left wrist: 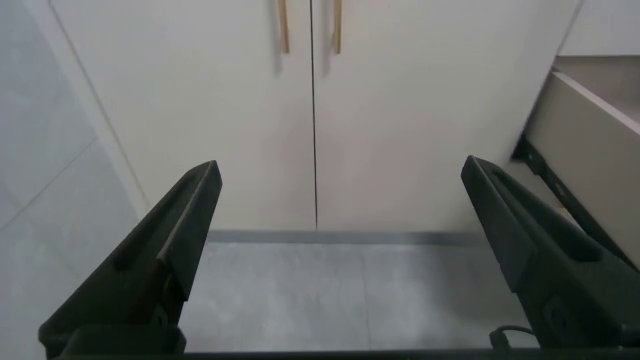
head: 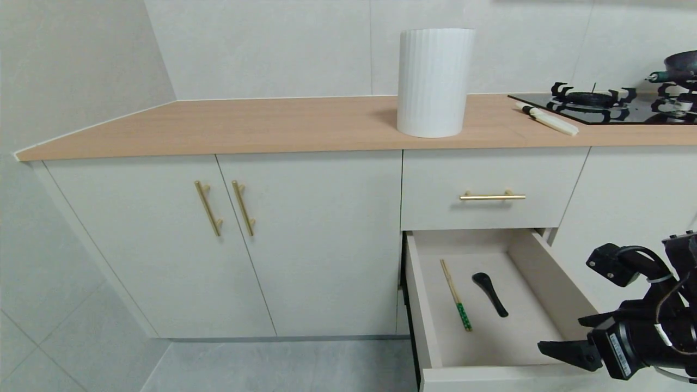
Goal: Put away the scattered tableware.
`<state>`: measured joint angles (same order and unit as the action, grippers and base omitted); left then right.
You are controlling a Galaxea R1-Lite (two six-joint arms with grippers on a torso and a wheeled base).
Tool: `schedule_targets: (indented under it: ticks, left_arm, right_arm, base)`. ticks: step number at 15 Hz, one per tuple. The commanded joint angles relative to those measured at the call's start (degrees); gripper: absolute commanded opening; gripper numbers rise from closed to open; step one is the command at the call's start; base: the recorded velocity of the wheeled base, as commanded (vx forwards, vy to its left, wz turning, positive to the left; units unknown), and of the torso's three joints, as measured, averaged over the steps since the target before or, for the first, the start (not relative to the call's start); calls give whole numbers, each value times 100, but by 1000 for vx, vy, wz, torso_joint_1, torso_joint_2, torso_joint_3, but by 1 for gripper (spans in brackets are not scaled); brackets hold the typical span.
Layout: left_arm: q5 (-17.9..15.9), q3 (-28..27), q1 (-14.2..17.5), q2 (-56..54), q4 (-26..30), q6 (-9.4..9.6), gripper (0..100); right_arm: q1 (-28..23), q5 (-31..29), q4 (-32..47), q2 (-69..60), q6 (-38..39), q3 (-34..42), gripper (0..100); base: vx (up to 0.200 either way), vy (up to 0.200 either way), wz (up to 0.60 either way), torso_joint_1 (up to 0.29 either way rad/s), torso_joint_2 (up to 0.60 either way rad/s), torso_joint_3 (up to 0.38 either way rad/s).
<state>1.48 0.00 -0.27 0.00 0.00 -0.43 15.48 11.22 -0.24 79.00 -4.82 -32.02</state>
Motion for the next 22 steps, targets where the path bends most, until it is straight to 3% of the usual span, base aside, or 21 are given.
schedule_targets:
  ticks: [1,7,12,16,19,22]
  left_arm:
    - [2,0,0,0,0,-1,100]
    - [11,0,9,0,0,-1,100]
    - [11,0,9,0,0,-1,100]
    - [11,0,0,0,0,-1,100]
    - [11,0,0,0,0,-1,100]
    - [11,0,0,0,0,-1,100]
  right_arm:
    - [166,3,-2,55,-11,82,100]
    - [631,3,1079,362,-406,12,100]
    - [667,-348,1132,1083,-353,-120,100]
    - [790,-1016,1088,1637,490,-419,100]
    - [948,-1728,1097,2146,1598,-849,100]
    - [965,-1825,1018,2419,1905,-1043,100]
  base:
    - [-200,0,0,7,2,7]
    - [0,0,0,0,0,0]
    - [0,0,0,0,0,0]
    - [0,0,0,0,0,0]
    - [0,0,0,0,0,0]
    - [0,0,0,0,0,0]
